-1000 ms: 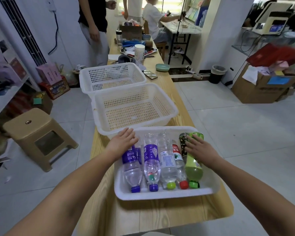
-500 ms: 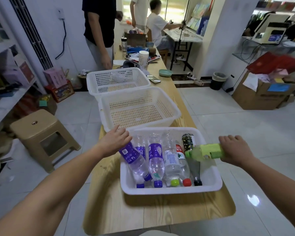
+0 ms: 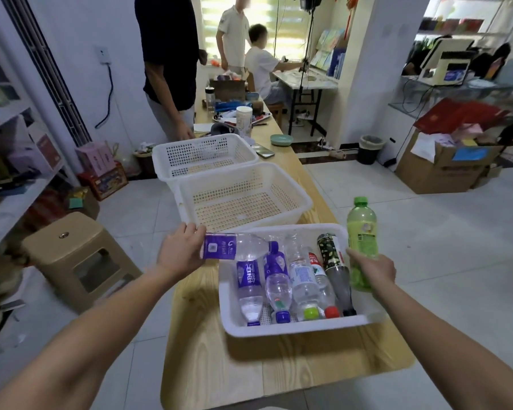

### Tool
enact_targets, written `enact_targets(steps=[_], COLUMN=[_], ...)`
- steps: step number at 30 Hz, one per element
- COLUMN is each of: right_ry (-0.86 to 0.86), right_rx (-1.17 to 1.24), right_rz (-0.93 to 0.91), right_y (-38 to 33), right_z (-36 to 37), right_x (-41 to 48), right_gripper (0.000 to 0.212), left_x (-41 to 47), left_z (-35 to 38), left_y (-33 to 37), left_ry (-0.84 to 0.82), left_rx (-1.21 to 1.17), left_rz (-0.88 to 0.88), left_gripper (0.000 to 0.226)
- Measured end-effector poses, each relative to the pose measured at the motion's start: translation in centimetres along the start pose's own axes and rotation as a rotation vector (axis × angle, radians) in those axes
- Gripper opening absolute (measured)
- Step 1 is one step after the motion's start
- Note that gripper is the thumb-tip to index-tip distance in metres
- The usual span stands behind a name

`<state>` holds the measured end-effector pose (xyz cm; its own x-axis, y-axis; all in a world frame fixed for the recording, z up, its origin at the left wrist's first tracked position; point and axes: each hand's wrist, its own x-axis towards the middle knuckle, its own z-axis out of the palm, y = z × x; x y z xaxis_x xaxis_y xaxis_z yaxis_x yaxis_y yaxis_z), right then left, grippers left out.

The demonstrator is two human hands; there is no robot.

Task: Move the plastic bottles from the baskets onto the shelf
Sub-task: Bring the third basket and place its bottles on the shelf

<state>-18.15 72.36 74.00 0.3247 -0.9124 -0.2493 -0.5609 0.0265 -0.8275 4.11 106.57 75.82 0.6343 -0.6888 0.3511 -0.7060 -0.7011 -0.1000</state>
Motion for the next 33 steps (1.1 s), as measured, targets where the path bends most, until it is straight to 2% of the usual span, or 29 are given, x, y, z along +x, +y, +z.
enact_targets(steps=[4, 7, 9, 13, 15, 19, 23, 26, 29, 33], right_ry=[-0.24, -0.413, -0.515, -0.605, -0.619, -0.586, -0.516, -0.397, -0.27, -0.07], right_rx=[0.528, 0.775, 0.841, 0.893, 0.899, 0.948, 1.0, 1.067, 1.131, 1.201], right_rz=[0.141, 0.177, 0.221, 0.22, 0.205, 0.257, 0.278, 0.29, 0.264, 0.235], right_y=[0.3, 0.2, 0.2, 1.2, 1.6, 3.7, 6.6, 9.6, 12.8, 16.7], right_z=[0.5, -0.4, -1.1, -3.2, -4.3, -6.5, -9.9, -13.5, -17.2, -22.0], right_x=[-1.3, -2.8, -4.0, -5.2, -5.8, -7.0, -9.2, -10.8, -12.9, -16.2], right_gripper=[0.056, 0.03, 0.026, 0.081, 0.09, 0.096, 0.087, 0.076, 0.085, 0.082], left_x=[-0.7, -1.3, -1.6, -1.8, -2.0, -2.6, -2.8, -2.5, -2.5, -3.7], left_z=[0.5, 0.6, 0.8, 0.5, 0.2, -0.9, -2.2, -2.7, -3.2, -6.2], left_y=[3.6, 7.4, 9.6, 13.4, 15.2, 19.0, 23.1, 27.3, 32.2, 38.3], left_ry=[-0.104, -0.166, -0.198, -0.261, -0.274, -0.329, -0.41, -0.498, -0.608, -0.815], left_rx=[-0.22, -0.43, -0.573, -0.808, -0.919, -1.052, -1.108, -1.194, -1.302, -1.499], left_rz=[-0.245, -0.43, -0.543, -0.665, -0.686, -0.655, -0.521, -0.39, -0.248, -0.105], left_gripper=[0.056, 0.052, 0.052, 0.054, 0.057, 0.056, 0.057, 0.056, 0.049, 0.031])
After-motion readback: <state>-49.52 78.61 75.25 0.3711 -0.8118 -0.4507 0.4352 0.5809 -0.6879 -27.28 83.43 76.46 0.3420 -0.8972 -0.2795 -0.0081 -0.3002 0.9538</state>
